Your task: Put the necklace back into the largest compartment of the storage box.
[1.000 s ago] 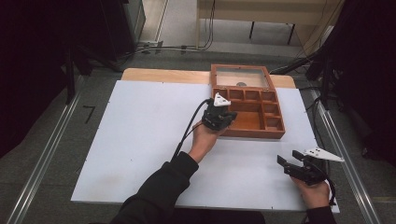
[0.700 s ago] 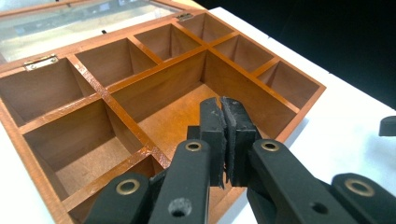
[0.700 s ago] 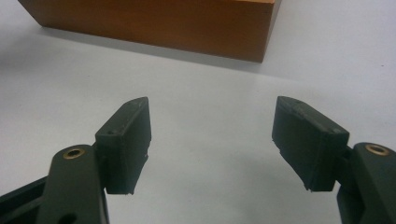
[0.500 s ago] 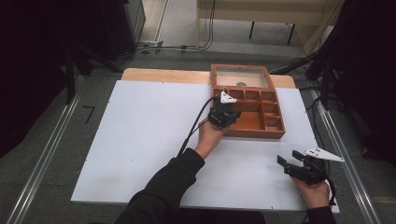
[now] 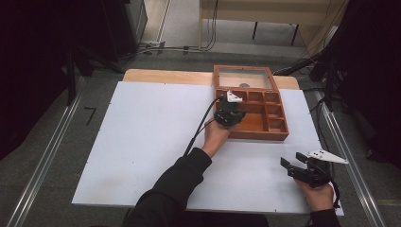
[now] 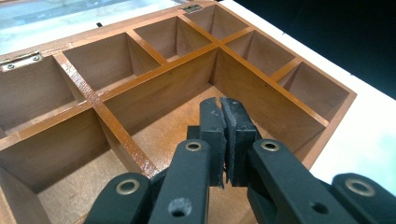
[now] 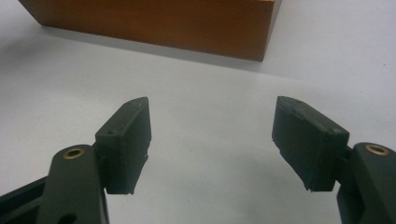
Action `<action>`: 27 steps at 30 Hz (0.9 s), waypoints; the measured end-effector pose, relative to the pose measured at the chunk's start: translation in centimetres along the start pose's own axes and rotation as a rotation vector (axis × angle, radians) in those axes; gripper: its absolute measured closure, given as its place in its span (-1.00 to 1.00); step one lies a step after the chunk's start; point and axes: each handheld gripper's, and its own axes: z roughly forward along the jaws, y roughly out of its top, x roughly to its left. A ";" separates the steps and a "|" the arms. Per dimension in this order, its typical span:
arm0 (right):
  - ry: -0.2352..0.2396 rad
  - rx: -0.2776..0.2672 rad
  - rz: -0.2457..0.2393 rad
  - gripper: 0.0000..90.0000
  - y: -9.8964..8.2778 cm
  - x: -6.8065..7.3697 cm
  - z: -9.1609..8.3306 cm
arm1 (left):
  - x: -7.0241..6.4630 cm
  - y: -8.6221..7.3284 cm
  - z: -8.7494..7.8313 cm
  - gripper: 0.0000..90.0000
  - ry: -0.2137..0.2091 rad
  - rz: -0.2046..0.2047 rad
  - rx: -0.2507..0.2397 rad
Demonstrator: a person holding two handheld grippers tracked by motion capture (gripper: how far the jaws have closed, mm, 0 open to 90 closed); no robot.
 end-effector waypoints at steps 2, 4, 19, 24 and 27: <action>0.000 0.000 -0.002 -0.40 0.0 0.0 0.0 | -0.1 0.1 0.2 0.97 -0.001 0.002 0.001; 0.000 0.001 -0.002 -0.40 0.0 0.0 0.1 | -0.1 0.3 0.3 0.97 0.002 0.000 -0.003; 0.004 -0.002 -0.001 -0.40 0.0 -0.1 0.1 | 0.1 0.4 0.9 0.44 0.017 -0.005 0.004; 0.004 -0.004 -0.003 -0.40 0.0 -0.1 0.0 | 0.2 0.3 0.8 0.39 0.015 -0.007 0.015; 0.003 -0.003 -0.001 -0.40 0.0 -0.1 0.1 | 0.1 0.2 0.7 0.39 0.010 -0.005 0.014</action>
